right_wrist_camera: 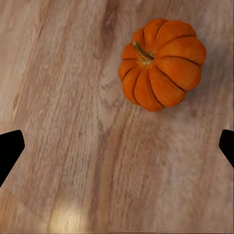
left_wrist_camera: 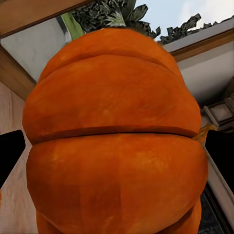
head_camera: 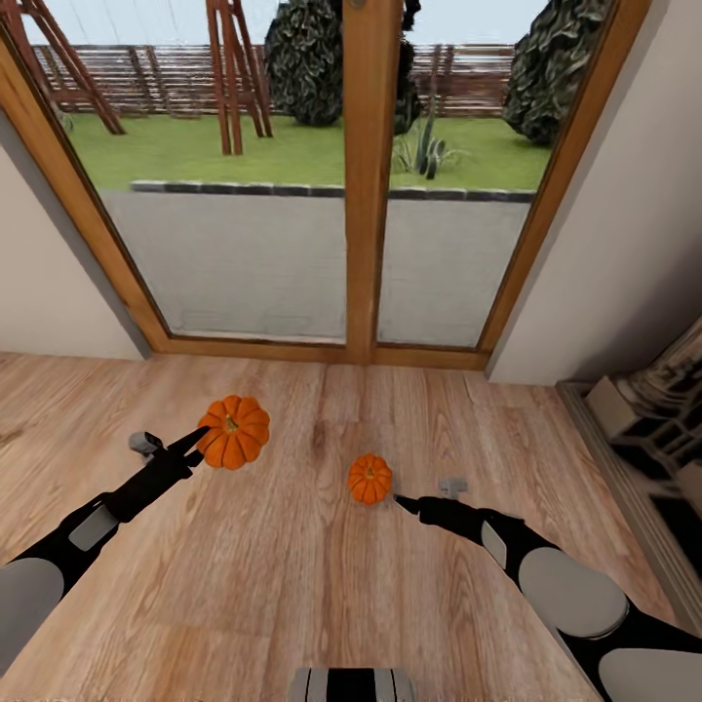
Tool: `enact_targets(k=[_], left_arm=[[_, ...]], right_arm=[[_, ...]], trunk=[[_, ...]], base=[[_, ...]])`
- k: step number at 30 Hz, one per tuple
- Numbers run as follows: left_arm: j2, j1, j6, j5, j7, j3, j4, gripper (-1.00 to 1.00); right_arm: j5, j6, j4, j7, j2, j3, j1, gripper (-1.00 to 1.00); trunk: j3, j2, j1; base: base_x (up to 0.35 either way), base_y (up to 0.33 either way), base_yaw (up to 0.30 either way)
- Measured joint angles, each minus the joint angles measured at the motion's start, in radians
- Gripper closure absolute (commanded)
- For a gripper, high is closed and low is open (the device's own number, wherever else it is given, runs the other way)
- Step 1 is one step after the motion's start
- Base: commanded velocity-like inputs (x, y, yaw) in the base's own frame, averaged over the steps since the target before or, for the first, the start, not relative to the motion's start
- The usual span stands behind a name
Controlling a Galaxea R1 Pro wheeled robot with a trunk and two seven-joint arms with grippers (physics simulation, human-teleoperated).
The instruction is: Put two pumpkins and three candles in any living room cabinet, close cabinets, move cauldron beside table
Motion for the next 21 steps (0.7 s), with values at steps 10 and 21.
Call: enact_targets(k=[10, 21], left_arm=[[-0.001, 0.000, 0.000, 0.000, 0.000, -0.001, -0.001, 1.00], [-0.001, 0.000, 0.000, 0.000, 0.001, -0.001, -0.001, 1.00]], right_arm=[[-0.069, 0.006, -0.001, 0.002, -0.041, -0.003, 0.000, -1.00], [-0.078, 0.006, 0.000, 0.001, -0.042, -0.002, 0.000, -1.00]], trunk=[[-0.039, -0.002, 0.005], [-0.081, -0.005, 0.009]], base=[[0.000, 0.000, 0.000], [0.000, 0.000, 0.000]])
